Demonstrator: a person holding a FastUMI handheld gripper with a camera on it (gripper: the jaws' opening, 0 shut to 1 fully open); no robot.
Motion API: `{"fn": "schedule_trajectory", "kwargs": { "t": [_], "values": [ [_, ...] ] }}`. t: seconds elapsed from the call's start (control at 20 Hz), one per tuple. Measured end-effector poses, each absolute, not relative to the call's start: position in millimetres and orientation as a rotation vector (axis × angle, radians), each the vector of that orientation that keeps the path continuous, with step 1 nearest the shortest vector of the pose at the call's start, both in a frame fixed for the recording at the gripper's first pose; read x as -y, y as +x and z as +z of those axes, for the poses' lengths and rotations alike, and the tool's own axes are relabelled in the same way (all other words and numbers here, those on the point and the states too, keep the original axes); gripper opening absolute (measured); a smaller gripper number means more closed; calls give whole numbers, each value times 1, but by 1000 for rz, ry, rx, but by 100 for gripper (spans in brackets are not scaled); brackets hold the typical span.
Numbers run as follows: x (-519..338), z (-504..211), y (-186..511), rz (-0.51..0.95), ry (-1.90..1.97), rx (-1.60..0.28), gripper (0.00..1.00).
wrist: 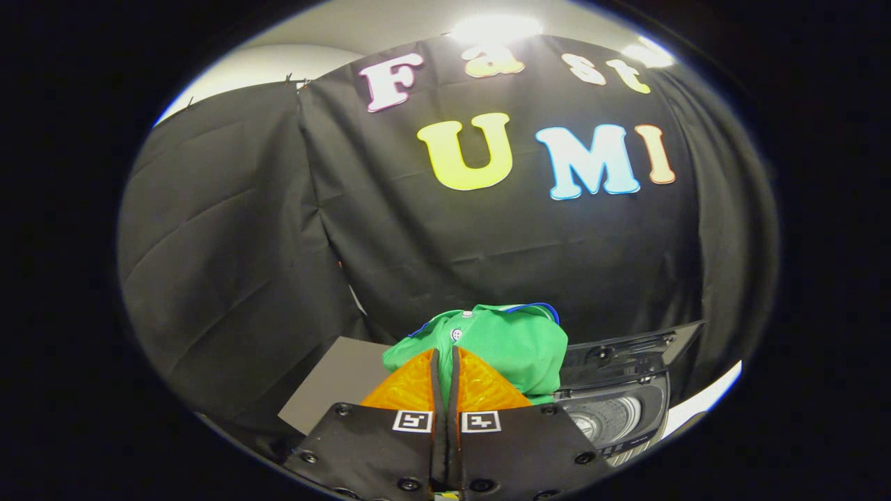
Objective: Put the clothes into the washing machine and then close the washing machine lid.
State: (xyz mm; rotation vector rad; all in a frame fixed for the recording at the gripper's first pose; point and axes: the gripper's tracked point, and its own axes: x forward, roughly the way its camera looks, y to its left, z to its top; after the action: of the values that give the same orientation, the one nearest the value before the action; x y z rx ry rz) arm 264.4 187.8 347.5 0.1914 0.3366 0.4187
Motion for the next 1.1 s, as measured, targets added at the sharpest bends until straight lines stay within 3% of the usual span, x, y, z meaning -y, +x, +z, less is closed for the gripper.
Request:
{"fn": "schedule_trajectory", "kwargs": {
  "t": [0.55,1.1],
  "values": [
    [-40,313,280,251,232,-366,1],
    [32,234,305,196,229,-468,1]
  ]
}}
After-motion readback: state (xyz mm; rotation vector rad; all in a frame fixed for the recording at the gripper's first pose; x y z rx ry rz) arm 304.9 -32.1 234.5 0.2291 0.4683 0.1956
